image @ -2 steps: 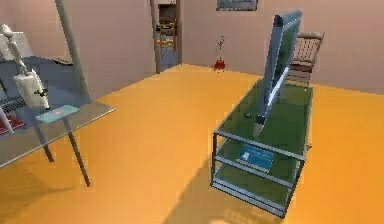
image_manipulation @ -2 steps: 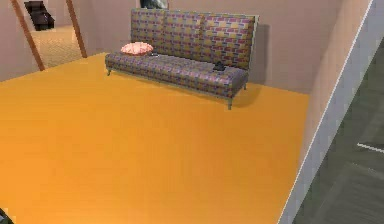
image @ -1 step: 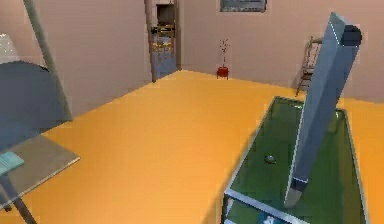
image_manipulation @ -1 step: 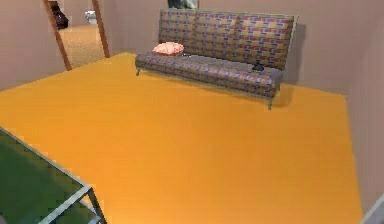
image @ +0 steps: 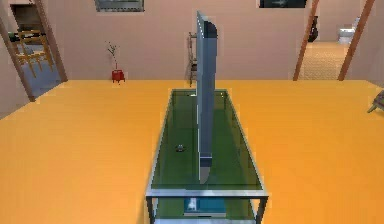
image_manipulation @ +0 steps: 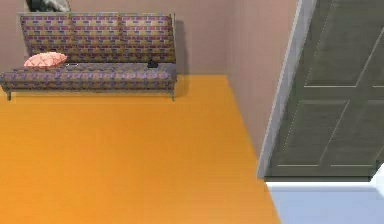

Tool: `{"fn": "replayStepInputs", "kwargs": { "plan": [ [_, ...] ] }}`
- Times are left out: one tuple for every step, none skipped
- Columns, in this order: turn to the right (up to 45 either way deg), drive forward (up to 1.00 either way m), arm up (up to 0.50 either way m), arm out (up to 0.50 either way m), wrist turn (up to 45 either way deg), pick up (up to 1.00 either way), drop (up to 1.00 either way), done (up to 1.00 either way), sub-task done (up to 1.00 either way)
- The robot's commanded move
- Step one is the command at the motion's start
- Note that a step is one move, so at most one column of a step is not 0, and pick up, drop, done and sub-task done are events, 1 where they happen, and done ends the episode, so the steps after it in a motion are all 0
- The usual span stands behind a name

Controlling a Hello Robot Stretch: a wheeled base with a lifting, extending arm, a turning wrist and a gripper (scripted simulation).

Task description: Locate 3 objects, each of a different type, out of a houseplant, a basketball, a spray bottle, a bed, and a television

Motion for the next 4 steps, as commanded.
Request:
{"fn": "replayStepInputs", "kwargs": {
  "plan": [
    [0.0, 0.0, 0.0, 0.0, 0.0, 0.0, 0.0, 0.0, 1.0],
    [45.0, 0.0, 0.0, 0.0, 0.0, 0.0, 0.0, 0.0, 0.0],
    [18.0, 0.0, 0.0, 0.0, 0.0, 0.0, 0.0, 0.0, 0.0],
    [0.0, 0.65, 0.0, 0.0, 0.0, 0.0, 0.0, 0.0, 0.0]
  ]
}}
